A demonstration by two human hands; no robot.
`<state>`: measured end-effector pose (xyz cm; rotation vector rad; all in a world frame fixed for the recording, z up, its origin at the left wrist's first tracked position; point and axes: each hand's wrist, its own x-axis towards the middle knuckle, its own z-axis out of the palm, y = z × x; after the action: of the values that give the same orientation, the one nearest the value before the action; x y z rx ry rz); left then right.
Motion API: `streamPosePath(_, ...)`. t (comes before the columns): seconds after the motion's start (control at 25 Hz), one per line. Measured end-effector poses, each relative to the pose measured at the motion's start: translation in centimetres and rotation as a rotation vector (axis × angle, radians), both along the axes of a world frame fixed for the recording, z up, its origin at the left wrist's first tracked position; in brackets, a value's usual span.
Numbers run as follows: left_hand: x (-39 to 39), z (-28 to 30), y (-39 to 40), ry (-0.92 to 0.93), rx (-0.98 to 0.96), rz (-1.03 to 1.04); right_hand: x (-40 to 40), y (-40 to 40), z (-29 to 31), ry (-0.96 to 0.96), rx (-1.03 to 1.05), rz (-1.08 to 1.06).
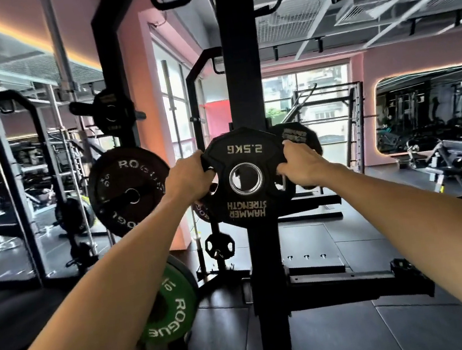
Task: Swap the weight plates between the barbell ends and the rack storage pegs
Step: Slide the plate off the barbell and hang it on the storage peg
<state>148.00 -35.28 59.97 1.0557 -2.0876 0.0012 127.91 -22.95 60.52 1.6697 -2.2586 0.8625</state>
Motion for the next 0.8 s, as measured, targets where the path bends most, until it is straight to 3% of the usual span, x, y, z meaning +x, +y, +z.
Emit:
streamPosePath(0.56, 27.1, 2.3, -15.2, -0.036, -0.072, 0.112, 25.4, -17.0, 1.8, -0.003, -0.025, 0.176)
streamPosePath(0.8, 33.6, 3.7, -23.8, -0.062, -0.093, 0.141, 31.1, -25.9, 2.9, 0.03, -0.051, 0.218)
